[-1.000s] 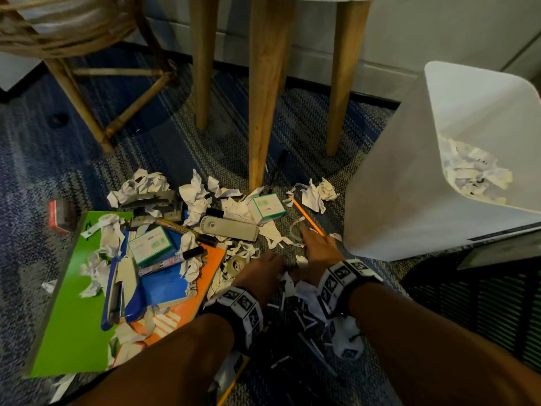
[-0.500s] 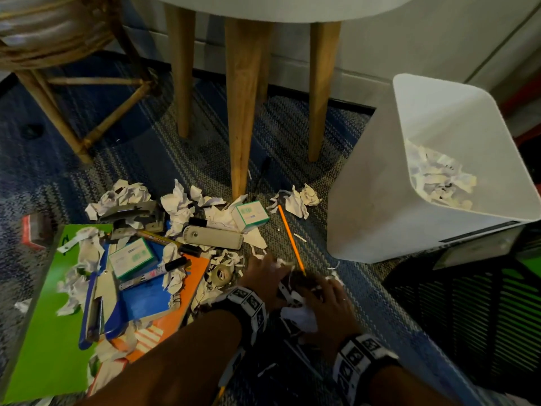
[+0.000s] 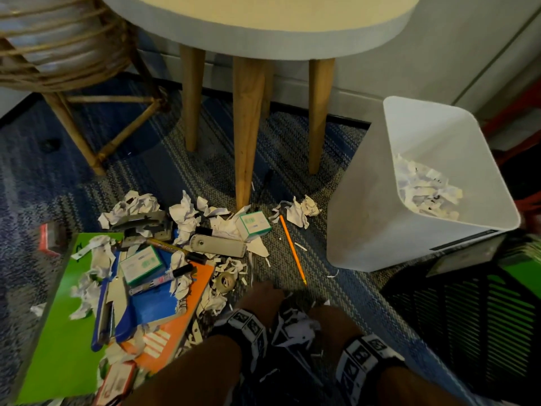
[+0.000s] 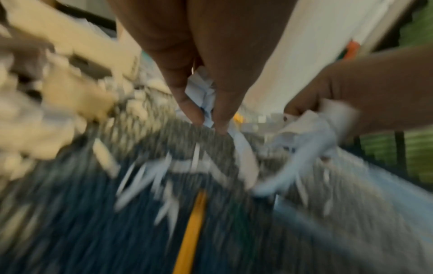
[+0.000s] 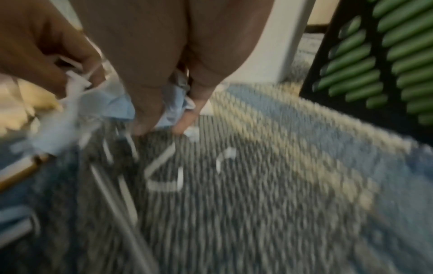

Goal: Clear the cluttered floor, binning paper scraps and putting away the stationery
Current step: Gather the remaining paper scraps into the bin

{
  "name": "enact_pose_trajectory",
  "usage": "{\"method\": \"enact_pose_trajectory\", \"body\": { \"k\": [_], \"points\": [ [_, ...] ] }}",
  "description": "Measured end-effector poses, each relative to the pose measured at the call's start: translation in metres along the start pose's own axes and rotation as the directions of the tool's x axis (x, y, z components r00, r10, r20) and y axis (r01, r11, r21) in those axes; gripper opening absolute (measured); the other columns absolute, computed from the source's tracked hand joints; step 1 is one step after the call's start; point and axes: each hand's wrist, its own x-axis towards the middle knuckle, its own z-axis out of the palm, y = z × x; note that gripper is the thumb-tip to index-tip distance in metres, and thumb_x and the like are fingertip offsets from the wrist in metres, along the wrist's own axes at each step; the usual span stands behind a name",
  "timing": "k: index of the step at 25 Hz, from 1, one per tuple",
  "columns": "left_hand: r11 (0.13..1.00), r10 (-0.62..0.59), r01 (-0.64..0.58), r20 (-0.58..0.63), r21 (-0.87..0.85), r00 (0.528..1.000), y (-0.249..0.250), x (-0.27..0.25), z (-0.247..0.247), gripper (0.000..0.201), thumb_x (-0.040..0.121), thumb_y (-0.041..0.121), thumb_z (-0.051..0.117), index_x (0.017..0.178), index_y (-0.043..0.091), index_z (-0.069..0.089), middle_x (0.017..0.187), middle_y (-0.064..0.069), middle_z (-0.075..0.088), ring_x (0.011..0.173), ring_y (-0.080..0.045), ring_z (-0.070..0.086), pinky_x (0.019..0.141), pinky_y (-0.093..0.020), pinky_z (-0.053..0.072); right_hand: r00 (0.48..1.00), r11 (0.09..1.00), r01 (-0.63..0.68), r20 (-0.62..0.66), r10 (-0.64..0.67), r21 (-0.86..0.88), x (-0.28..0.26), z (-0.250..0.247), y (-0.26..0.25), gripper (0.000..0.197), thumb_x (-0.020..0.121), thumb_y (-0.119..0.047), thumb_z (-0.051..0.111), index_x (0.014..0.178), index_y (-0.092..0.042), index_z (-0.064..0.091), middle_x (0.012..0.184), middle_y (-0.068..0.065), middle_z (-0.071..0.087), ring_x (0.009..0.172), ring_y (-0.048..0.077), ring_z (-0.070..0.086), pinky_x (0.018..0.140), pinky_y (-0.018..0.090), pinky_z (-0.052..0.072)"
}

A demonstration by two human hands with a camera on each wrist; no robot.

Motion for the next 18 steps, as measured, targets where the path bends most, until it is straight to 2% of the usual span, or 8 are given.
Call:
{"method": "enact_pose_trajectory", "body": {
  "k": [2, 4, 6, 8, 11, 13, 15, 18],
  "points": [
    [0.999, -0.001, -0.006, -0.127, -0.05, 0.992, 0.008, -0.006, -0.03, 0.027, 0.094, 0.017, 0.049, 0.114, 0.004, 0.06, 0.121, -0.02, 0.054, 0.112, -0.035, 0.053, 0.09, -0.038, 0.042, 1.0, 0.994, -0.012, -0.027, 0.015, 0.113, -0.01, -0.029, 0.0, 0.041, 0.099, -0.021, 0.046, 0.137, -0.006, 0.049, 0.142, 0.012, 0.048, 0.13, 0.025, 0.046, 0.104, 0.029, 0.033],
    [0.992, -0.031, -0.002, -0.261, -0.125, 0.965, 0.018, -0.014, -0.065, 0.024, 0.093, 0.02, 0.05, 0.107, 0.006, 0.063, 0.113, -0.018, 0.058, 0.107, -0.034, 0.056, 0.086, -0.036, 0.043, 0.997, 0.981, 0.008, -0.075, 0.006, 0.194, -0.031, -0.07, -0.006, 0.034, 0.095, -0.023, 0.052, 0.122, -0.003, 0.061, 0.125, 0.014, 0.06, 0.117, 0.026, 0.055, 0.087, 0.027, 0.039],
    [0.981, -0.081, 0.002, -0.4, -0.194, 0.913, 0.036, -0.029, -0.104, 0.022, 0.092, 0.022, 0.053, 0.104, 0.011, 0.068, 0.109, -0.014, 0.062, 0.104, -0.032, 0.058, 0.086, -0.035, 0.044, 0.976, 0.968, 0.121, -0.203, -0.076, 0.221, -0.063, -0.117, -0.014, 0.03, 0.09, -0.031, 0.058, 0.105, -0.007, 0.067, 0.109, 0.011, 0.066, 0.105, 0.024, 0.058, 0.074, 0.027, 0.035],
    [0.963, -0.089, -0.063, -0.534, -0.261, 0.841, 0.057, -0.047, -0.145, 0.017, 0.089, 0.02, 0.059, 0.099, 0.014, 0.072, 0.105, -0.011, 0.064, 0.101, -0.028, 0.06, 0.085, -0.033, 0.046, 0.908, 0.939, 0.231, -0.402, -0.113, 0.256, -0.098, -0.163, -0.021, 0.019, 0.089, -0.025, 0.064, 0.102, -0.013, 0.069, 0.103, 0.004, 0.068, 0.099, 0.017, 0.06, 0.071, 0.021, 0.037],
    [0.909, -0.154, -0.169, -0.683, -0.382, 0.714, 0.088, -0.075, -0.199, 0.01, 0.084, 0.012, 0.067, 0.092, 0.014, 0.071, 0.095, -0.003, 0.062, 0.093, -0.02, 0.061, 0.081, -0.029, 0.046, 0.788, 0.872, 0.326, -0.614, -0.037, 0.365, -0.148, -0.222, -0.02, 0.009, 0.084, -0.021, 0.073, 0.092, -0.024, 0.07, 0.082, -0.015, 0.063, 0.081, 0.001, 0.058, 0.061, 0.005, 0.037],
    [0.833, -0.217, -0.272, -0.737, -0.482, 0.641, 0.105, -0.089, -0.223, 0.005, 0.082, 0.015, 0.072, 0.086, 0.018, 0.072, 0.089, 0.005, 0.064, 0.086, -0.01, 0.06, 0.077, -0.022, 0.047, 0.676, 0.785, 0.416, -0.733, 0.071, 0.46, -0.177, -0.251, -0.014, 0.012, 0.079, -0.019, 0.077, 0.081, -0.028, 0.069, 0.071, -0.017, 0.065, 0.069, -0.003, 0.057, 0.06, 0.01, 0.041],
    [0.755, -0.235, -0.386, -0.769, -0.529, 0.594, 0.125, -0.099, -0.243, 0.004, 0.08, 0.019, 0.076, 0.078, 0.021, 0.072, 0.085, 0.009, 0.069, 0.079, -0.002, 0.062, 0.07, -0.01, 0.046, 0.578, 0.659, 0.492, -0.78, 0.241, 0.568, -0.191, -0.267, 0.004, 0.01, 0.077, -0.016, 0.078, 0.081, -0.022, 0.071, 0.071, -0.011, 0.069, 0.066, 0.004, 0.061, 0.063, 0.023, 0.049],
    [0.706, -0.229, -0.464, -0.793, -0.535, 0.565, 0.155, -0.1, -0.268, 0.005, 0.078, 0.017, 0.077, 0.074, 0.019, 0.073, 0.079, 0.012, 0.069, 0.074, 0.007, 0.059, 0.06, 0.002, 0.04, 0.534, 0.632, 0.422, -0.741, 0.407, 0.651, -0.185, -0.269, 0.029, 0.02, 0.075, -0.018, 0.08, 0.092, -0.018, 0.068, 0.082, -0.006, 0.072, 0.076, 0.012, 0.066, 0.071, 0.037, 0.055]
  ]
}}
